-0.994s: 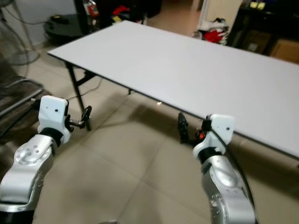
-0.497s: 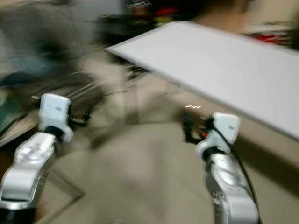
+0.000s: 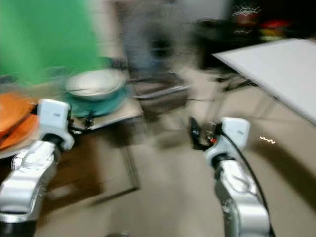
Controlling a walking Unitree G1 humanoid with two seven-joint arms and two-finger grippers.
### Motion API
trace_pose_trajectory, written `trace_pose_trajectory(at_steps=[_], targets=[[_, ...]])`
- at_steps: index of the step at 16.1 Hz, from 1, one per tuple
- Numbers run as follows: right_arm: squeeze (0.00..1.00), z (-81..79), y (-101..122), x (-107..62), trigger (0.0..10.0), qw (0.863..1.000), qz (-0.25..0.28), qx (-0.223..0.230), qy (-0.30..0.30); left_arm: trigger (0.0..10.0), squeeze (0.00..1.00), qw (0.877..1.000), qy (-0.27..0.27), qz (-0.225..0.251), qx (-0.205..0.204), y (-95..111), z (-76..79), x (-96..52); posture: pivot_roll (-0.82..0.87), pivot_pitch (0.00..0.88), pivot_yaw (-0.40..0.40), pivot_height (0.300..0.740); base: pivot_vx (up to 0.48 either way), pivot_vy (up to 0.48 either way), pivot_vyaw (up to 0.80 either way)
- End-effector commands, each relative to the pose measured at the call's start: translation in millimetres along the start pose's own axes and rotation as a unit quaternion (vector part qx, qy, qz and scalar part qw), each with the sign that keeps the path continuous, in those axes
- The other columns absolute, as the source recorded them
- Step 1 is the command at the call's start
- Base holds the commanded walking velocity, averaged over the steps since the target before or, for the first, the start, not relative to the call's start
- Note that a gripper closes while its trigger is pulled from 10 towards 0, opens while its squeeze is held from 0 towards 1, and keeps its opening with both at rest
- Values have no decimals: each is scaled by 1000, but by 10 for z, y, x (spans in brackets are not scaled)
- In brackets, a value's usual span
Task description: Setting the table
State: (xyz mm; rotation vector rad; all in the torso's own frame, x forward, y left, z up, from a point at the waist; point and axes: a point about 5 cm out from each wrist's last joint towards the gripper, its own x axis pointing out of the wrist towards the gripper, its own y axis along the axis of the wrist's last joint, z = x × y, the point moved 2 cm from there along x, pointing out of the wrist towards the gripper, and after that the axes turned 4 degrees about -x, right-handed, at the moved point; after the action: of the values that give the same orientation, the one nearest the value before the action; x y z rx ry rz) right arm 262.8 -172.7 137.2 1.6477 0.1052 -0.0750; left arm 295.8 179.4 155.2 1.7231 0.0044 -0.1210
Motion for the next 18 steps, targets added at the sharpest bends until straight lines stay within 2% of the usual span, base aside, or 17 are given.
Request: trace_pose_trajectory(at_steps=[1,11,13,15,18], targets=[[0,-51,77,18,10000,1000,15,3,11,10000,0,1000,18,14,12,100,-79,32,72,0,17,740,0,-480,800],[0,21,55,49,10000,1000,11,7,-6,10000,0,1000,13,15,15,124,-48,83,66,0,27,740,0,-463,771],[0,33,62,41,10000,999,15,29,-13,10000,0,1000,10,20,7,141,-24,96,57,0,34,740,0,0,0],[0,24,47,42,10000,999,10,29,-7,10000,0,1000,3,11,11,115,6,108,53,0,37,740,0,0,0],[0,25,17,38,10000,999,5,46,-7,10000,0,999,-32,9,9,66,113,117,46,0,40,740,0,0,0]])
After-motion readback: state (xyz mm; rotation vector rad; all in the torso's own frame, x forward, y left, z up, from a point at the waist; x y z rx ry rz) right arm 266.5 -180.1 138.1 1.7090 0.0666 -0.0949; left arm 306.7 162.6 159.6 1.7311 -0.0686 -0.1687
